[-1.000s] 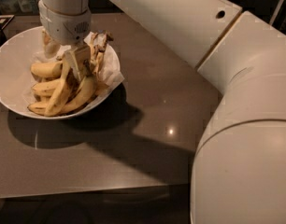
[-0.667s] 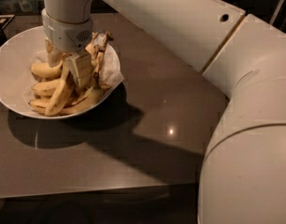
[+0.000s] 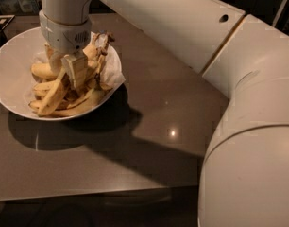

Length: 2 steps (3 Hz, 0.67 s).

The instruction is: Pick banana from white bowl

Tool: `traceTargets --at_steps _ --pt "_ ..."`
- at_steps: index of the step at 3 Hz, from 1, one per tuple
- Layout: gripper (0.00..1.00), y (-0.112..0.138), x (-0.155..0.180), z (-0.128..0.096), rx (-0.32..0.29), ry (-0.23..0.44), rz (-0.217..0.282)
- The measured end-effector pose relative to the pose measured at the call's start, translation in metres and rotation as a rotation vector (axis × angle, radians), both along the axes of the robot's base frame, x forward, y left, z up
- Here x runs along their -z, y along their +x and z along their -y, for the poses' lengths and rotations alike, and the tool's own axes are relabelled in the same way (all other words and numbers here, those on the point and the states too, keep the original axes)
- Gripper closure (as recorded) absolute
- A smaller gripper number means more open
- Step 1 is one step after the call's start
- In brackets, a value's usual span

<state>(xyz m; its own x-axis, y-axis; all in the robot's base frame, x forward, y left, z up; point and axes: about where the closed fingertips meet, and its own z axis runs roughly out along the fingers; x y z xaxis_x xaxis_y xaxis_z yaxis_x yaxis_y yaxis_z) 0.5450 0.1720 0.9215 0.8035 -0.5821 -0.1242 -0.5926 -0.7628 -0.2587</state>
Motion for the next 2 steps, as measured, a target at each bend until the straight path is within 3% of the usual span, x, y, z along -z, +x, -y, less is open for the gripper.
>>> traceTargets --at_steps 1,2 --pt "1.00 -0.002 -0.009 0.003 0.008 0.032 -0.020" --pt "1.00 -0.005 -0.021 0.005 0.002 0.065 -0.044"
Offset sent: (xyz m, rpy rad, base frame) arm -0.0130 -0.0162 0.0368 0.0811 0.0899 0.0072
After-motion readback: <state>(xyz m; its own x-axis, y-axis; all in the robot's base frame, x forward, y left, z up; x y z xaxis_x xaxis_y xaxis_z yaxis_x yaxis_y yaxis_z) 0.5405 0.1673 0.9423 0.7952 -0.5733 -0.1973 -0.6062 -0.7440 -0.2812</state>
